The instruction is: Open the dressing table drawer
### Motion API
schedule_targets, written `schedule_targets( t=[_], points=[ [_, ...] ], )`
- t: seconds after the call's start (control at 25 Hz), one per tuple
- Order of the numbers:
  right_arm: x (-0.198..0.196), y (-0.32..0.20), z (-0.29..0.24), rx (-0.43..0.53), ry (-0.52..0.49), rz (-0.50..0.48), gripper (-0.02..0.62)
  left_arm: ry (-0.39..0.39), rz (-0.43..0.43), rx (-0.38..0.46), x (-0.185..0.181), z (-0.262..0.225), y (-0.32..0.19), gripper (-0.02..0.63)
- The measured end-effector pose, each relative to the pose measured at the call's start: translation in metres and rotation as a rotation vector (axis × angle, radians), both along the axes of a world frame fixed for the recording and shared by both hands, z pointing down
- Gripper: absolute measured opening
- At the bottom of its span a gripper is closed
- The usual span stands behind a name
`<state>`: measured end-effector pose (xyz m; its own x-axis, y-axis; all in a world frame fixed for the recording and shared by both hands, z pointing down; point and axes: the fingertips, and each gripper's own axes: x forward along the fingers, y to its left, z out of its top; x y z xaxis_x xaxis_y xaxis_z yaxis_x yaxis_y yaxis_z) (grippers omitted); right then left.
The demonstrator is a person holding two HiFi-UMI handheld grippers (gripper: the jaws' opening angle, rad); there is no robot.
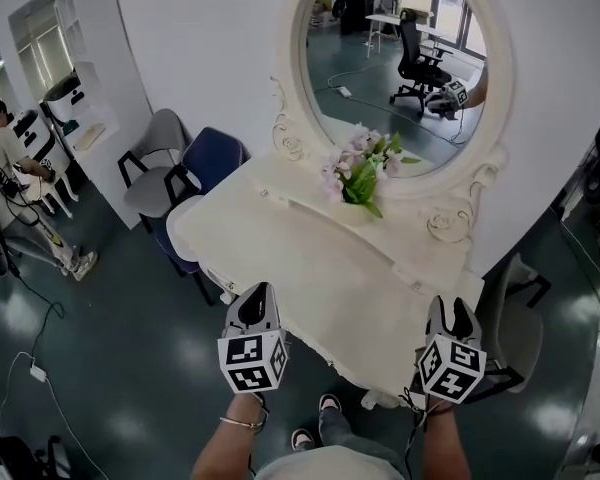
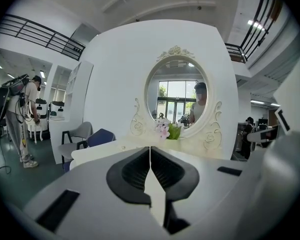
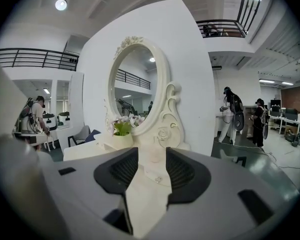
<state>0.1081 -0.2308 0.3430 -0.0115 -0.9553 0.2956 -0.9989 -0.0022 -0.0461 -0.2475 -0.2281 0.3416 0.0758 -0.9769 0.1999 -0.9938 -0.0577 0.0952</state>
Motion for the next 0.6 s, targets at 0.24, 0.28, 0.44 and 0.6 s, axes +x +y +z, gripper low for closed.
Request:
schedule_targets(
  t=[0.24,0.28,0.44,0.6],
  points=[
    [-0.001,-0.007,0.024,-0.053,-0.016,0.003,0.181,-0.023,0.013,-0.066,0.003,0.023,-0.005,0.021],
    [0.001,-0.008,0.03,-0.064,-0.021,0.005,0.181,-0.028,0.017,-0.079,0.004,0.028,-0.006,0.021],
    [0.004,-0.012,0.057,-0.118,-0.045,0.014,0.178,-0.041,0.025,-0.129,0.007,0.049,-0.009,0.021],
    [0.006,-0.015,0.086,-0.17,-0.064,0.028,0.179,-0.024,0.028,-0.192,0.01,0.077,-0.01,0.021]
  ],
)
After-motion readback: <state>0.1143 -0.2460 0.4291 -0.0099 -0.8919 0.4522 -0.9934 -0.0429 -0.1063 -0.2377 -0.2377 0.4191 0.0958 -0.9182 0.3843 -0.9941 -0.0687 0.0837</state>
